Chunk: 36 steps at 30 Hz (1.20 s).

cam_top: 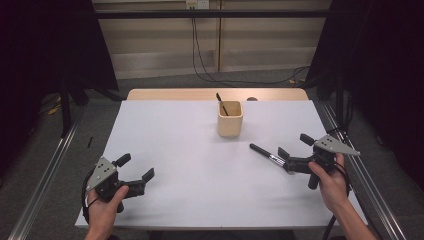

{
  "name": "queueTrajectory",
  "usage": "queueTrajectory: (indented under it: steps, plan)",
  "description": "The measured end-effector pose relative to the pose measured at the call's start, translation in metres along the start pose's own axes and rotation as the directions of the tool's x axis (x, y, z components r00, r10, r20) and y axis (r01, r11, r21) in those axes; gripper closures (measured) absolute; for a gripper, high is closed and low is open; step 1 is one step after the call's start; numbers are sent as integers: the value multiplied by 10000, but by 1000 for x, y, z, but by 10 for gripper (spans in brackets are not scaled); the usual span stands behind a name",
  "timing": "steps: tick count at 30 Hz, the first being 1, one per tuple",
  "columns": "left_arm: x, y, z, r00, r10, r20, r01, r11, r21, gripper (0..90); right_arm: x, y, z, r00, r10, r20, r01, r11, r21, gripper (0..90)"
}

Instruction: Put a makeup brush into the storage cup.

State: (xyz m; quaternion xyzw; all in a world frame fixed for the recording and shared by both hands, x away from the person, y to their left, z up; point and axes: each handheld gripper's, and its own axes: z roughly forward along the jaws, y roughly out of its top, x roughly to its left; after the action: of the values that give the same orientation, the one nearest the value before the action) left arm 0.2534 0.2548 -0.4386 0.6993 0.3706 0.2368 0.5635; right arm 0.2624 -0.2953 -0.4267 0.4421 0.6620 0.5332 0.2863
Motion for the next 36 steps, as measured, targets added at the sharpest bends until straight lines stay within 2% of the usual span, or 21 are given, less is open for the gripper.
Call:
queueTrajectory:
  steps: [8, 15, 19, 26, 36]
  plan:
    - [-1, -1, -9, 9999, 24, -148, -25, 10000, -74, 28, 7, -14, -19, 9999, -99, 58, 98, 9998, 156, 11]
    - [-5, -1, -9, 9999, 117, -122, -117, 9999, 11, 29, 8, -26, -37, 9997, 0, 249, -2, 10000, 84, 11]
    - [-5, 0, -11, 9998, 103, -172, -103, 9999, -42, 28, 8, -29, -43, 9998, 115, 155, -115, 9999, 47, 10]
    - [-4, -1, -14, 9998, 141, -144, -142, 9999, -20, 28, 9, -33, -39, 9999, 131, 45, -132, 9998, 171, 10]
    - [0, -3, -13, 9995, 18, -315, -16, 10000, 45, 29, 10, -27, -28, 9991, 291, -310, -293, 9995, -70, 9]
